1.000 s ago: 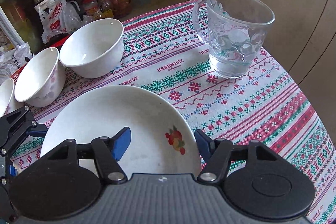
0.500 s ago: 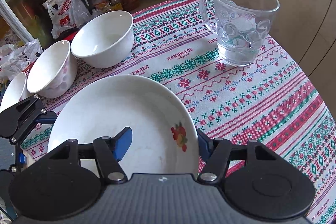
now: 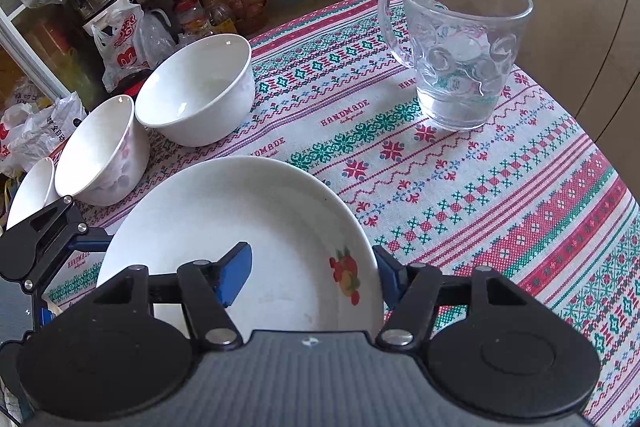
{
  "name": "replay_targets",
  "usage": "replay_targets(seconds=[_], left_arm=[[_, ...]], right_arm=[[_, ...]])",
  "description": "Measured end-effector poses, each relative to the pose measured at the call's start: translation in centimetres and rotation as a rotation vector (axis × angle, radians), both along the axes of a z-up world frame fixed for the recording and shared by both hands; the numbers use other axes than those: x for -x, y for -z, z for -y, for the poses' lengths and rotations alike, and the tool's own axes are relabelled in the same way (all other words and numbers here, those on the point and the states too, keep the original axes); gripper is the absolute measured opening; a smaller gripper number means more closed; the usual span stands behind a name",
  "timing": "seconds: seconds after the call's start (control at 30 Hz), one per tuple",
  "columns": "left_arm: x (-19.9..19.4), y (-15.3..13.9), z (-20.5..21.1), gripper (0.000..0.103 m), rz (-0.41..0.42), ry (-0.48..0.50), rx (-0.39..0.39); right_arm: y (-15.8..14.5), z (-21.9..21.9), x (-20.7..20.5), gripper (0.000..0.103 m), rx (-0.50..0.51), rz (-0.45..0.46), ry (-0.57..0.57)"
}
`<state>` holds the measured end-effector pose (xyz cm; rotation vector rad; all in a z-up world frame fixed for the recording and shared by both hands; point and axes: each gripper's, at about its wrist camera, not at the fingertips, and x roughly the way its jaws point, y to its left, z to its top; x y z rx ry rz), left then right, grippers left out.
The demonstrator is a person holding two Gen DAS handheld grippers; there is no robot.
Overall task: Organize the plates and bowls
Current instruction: 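Lift the centre plate and carry it toward the plate stack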
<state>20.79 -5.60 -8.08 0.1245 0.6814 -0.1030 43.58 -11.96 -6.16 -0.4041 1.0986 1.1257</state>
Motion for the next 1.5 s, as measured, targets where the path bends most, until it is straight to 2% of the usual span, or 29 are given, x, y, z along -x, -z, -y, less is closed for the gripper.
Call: replay_targets(seconds=[0.27,0.7,1.13,1.5], left_arm=[[0.8,-0.4,-0.1,0.101,-0.009,0.019,-0.012],[3.3,-2.5,0.7,0.101,0.013,0.088,-0.029],[6.0,-4.4,3.0,0.101,0.033,0.187,-0.043],[7.3,-5.0,5.7,0.101,0.029,0.294,-0.046]], right_arm=[[-0.9,0.4,1.0,0.070,-0.013,0.000,0.012],[-3.3,2.7,4.1,0.070,-0.035,0.023,0.057],[-6.2,7.0,8.4,0.070,-0.061,0.070,0.149],[-6.8,12.1,11.9,0.070,-0.073,0.091,0.248]])
